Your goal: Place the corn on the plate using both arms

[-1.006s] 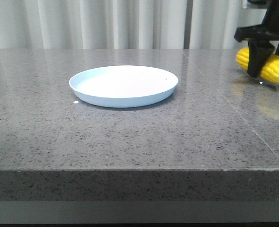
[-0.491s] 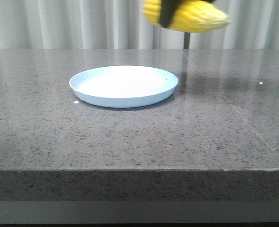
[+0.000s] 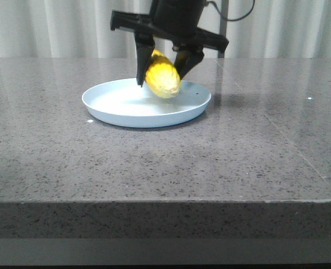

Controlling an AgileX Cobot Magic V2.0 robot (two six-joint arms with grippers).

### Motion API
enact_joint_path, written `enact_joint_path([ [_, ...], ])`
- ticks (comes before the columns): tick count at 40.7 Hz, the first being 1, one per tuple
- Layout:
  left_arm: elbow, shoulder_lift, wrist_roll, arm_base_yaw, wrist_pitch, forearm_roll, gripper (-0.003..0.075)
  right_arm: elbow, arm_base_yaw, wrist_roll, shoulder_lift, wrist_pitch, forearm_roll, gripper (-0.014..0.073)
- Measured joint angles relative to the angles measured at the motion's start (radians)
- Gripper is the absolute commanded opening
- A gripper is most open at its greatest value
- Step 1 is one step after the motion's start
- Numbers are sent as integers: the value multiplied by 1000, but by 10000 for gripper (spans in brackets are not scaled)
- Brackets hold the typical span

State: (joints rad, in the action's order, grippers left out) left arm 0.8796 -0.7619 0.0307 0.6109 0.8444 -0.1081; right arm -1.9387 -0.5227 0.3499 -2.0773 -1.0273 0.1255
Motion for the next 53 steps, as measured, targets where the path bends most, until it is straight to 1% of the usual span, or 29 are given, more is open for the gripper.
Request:
enact_joint_path([
  [3,0,0,0,0,0,0,438,0,0,2,-2,2,0,652],
  [11,0,0,0,0,0,0,438,0,0,-43,33,0,0,655],
  [16,0,0,0,0,0,0,438,14,0,-132,106,-8,-1,655],
  [20,0,0,0,0,0,0,438,71,0,-241,203,-12,-1,655],
  [23,0,0,0,0,0,0,438,137,0,-304,287,-13,-11,655],
  [26,0,0,0,0,0,0,438,236,0,-357,391,-2,-20,655],
  [32,0,0,0,0,0,0,438,423,0,-418,624,50,-46,655],
  [39,0,0,0,0,0,0,438,621,0,-426,879,78,-93,655],
  [53,0,0,0,0,0,0,438,939,0,-427,1361,76,-96,655],
])
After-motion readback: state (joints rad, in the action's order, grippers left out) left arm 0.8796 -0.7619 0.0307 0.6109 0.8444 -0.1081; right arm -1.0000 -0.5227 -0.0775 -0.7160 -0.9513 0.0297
